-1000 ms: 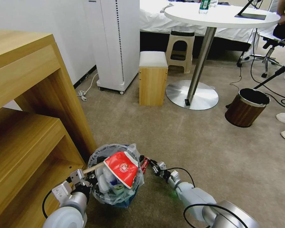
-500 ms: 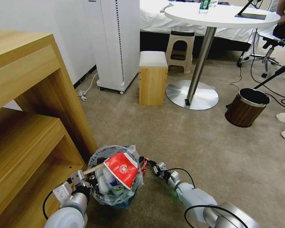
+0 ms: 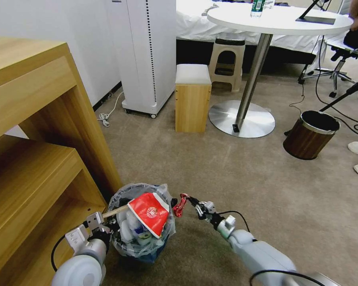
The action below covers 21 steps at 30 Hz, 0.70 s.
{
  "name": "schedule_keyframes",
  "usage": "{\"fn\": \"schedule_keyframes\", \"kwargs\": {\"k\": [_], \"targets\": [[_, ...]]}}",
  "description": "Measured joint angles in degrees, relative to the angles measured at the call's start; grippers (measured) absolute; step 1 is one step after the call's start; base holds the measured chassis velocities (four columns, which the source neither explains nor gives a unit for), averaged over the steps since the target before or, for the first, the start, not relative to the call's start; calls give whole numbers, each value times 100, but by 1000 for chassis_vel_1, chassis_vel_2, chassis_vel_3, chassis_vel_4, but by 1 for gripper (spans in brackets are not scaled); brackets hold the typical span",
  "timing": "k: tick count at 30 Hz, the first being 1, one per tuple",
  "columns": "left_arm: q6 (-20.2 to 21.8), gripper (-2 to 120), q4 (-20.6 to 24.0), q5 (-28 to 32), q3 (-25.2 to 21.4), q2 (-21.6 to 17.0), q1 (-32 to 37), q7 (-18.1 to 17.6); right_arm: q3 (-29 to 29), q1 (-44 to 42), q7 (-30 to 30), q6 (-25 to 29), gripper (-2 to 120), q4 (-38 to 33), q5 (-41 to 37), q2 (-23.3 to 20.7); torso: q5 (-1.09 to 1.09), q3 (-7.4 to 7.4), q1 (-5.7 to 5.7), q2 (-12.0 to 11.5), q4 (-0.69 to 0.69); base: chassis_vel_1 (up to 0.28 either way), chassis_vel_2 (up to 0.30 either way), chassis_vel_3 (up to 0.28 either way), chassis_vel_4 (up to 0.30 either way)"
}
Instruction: Pick up the trash bin and place the garbage on the floor into it.
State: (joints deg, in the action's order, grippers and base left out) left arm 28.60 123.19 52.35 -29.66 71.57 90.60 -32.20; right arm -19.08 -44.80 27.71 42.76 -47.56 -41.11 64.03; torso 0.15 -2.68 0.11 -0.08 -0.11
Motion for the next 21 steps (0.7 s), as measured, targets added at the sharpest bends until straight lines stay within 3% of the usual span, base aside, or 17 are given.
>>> {"fn": "schedule_keyframes", "kwargs": {"k": [3, 10, 13, 21], "targets": [[160, 0, -31, 362, 20, -204, -21, -252, 46, -326, 61, 29, 3, -824, -1, -612, -1, 1, 0, 0, -2, 0, 0, 0, 0], [437, 0, 118, 669, -10, -446, 67, -557, -35, -369, 94, 1, 3, -1652, -58, -884, -1, 0, 0, 0, 2, 0, 0, 0, 0], [566, 0, 209, 1016, 3, -692, 33, -824, -70, -416, -55, -100, 3, -2555, -252, -1078, -2, 0, 0, 0, 1, 0, 0, 0, 0], [592, 0, 265, 1189, 11, -835, 37, -940, -117, -386, -395, -268, 3, -3838, -531, -1400, -2, 0, 0, 0, 0, 0, 0, 0, 0]]}}
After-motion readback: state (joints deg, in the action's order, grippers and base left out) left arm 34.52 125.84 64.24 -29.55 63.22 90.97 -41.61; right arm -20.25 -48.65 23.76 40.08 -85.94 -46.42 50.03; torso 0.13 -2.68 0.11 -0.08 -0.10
